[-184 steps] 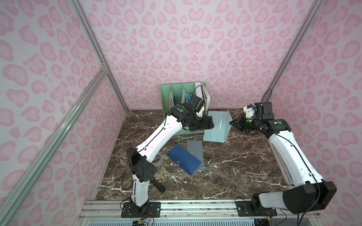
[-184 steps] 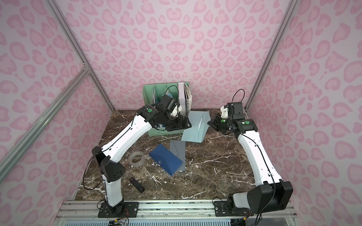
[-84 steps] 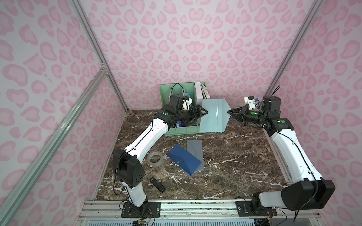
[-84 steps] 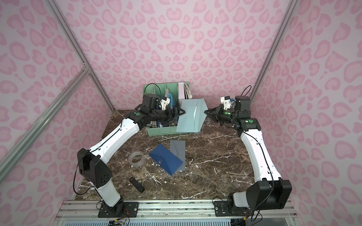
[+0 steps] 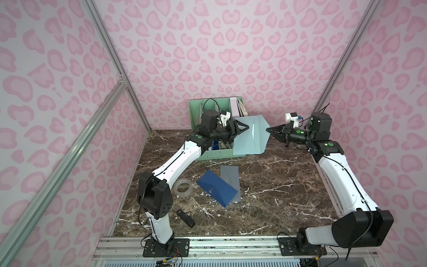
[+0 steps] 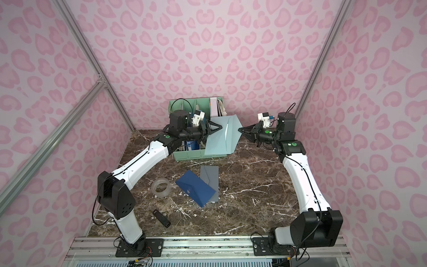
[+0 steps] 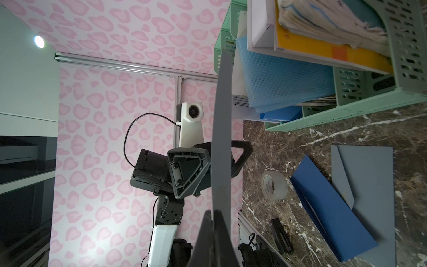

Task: Take the letter paper out of the envelope
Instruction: Take out the letter paper from the envelope.

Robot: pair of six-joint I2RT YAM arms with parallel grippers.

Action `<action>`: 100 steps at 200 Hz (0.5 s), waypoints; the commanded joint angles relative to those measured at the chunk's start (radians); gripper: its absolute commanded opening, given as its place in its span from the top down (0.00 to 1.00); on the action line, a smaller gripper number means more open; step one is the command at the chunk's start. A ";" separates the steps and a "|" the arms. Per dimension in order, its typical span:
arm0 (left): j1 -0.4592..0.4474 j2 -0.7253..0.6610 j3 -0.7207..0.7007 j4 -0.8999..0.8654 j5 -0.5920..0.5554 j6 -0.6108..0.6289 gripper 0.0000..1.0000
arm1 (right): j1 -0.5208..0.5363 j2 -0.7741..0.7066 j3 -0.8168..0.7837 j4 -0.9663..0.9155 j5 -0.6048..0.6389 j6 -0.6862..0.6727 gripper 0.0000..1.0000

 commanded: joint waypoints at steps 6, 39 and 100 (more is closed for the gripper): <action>0.001 -0.012 -0.032 0.167 0.024 -0.091 0.95 | -0.002 -0.001 -0.011 0.045 -0.023 0.014 1.00; 0.004 0.002 -0.037 0.266 0.036 -0.168 1.00 | -0.007 -0.014 -0.020 0.042 0.000 0.002 0.78; 0.020 0.009 -0.005 0.250 0.006 -0.191 1.00 | 0.039 -0.059 -0.076 -0.062 0.098 -0.115 0.26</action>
